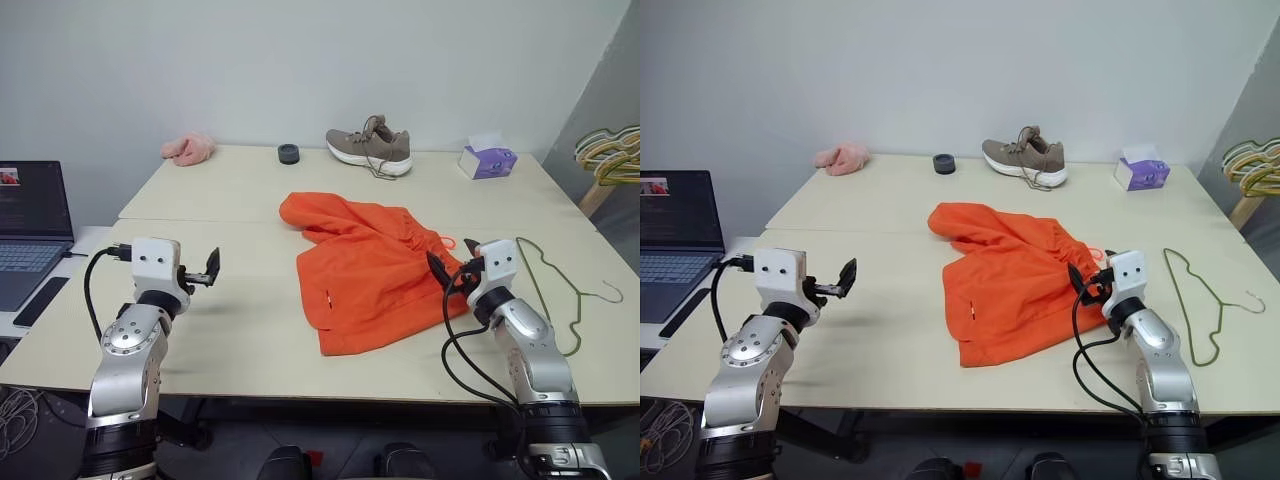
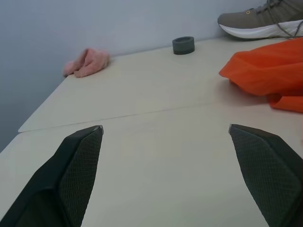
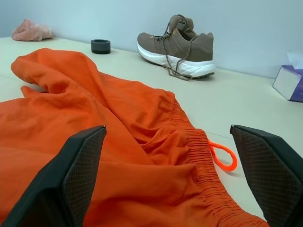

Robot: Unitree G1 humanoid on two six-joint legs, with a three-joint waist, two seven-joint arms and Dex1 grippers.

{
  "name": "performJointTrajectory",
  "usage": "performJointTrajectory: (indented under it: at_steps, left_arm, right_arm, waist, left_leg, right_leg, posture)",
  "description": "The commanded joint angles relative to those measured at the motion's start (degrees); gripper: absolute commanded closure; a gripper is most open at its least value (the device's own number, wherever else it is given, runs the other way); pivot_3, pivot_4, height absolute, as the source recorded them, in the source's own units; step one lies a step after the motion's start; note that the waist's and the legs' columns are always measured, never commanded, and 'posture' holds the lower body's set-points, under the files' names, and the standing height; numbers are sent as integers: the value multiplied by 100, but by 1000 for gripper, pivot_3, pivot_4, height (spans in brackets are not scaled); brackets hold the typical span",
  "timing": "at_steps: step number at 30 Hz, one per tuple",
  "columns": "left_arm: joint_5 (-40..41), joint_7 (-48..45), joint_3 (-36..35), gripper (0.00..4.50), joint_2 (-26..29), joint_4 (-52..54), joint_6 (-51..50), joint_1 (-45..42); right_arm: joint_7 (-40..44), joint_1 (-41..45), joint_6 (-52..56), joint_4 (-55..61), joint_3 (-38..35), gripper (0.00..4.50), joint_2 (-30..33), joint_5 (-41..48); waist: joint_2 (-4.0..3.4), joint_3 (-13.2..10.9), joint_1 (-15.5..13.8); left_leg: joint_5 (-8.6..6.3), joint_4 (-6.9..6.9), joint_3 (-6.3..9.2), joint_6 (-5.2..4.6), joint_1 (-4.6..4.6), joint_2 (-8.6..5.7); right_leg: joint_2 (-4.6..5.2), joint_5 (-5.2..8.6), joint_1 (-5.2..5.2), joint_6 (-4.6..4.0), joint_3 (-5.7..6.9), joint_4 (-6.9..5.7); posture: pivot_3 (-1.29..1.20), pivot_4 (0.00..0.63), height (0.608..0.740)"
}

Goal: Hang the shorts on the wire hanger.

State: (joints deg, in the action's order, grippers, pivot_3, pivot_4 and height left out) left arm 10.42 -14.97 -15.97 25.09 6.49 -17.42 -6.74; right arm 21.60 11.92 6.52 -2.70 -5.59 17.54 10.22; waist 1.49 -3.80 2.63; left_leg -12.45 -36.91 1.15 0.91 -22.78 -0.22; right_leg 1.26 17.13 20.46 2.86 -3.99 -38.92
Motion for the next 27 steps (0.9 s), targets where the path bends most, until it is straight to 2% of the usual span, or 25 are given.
performJointTrajectory:
  at_steps: [1,9,13,16,23,27]
  left_arm:
    - [-21,-157,65,0,110,254,188,-104]
    - [-35,-252,170,0,95,236,59,-121]
    - [208,-457,182,0,43,287,29,-87]
    - [641,-1089,279,0,98,508,75,51]
    - [666,-1644,730,0,246,602,-139,75]
    - [1020,-3065,1768,0,821,1020,-849,29]
  right_arm:
    - [38,102,-165,160,-43,25,72,-18]
    - [109,-69,-124,349,-19,25,118,-31]
    - [151,-109,-97,426,1,25,145,-34]
    - [224,-134,-73,485,25,25,198,-23]
    - [550,-184,74,673,101,25,353,95]
    - [1492,-486,584,1474,386,25,798,580]
  waist:
    - [0,0,1]
    - [0,0,12]
    - [0,0,24]
    - [0,0,44]
    - [-1,-1,73]
    - [-9,-6,89]
  left_leg:
    - [0,0,0,0,0,0]
    - [0,0,0,0,0,0]
    - [0,0,-1,0,-1,0]
    - [0,0,-2,0,0,0]
    - [0,2,-2,0,1,2]
    - [0,3,-2,0,-4,0]
  right_leg:
    - [0,0,0,0,0,0]
    - [0,0,0,0,0,0]
    - [0,1,0,0,-1,0]
    - [0,1,0,-1,-1,0]
    - [-1,7,0,-7,-1,0]
    - [0,12,3,-11,0,3]
  posture:
    - [-7,0,740]
    - [-24,0,740]
    - [-31,4,740]
    - [-39,7,740]
    - [-73,11,740]
    - [-108,15,740]
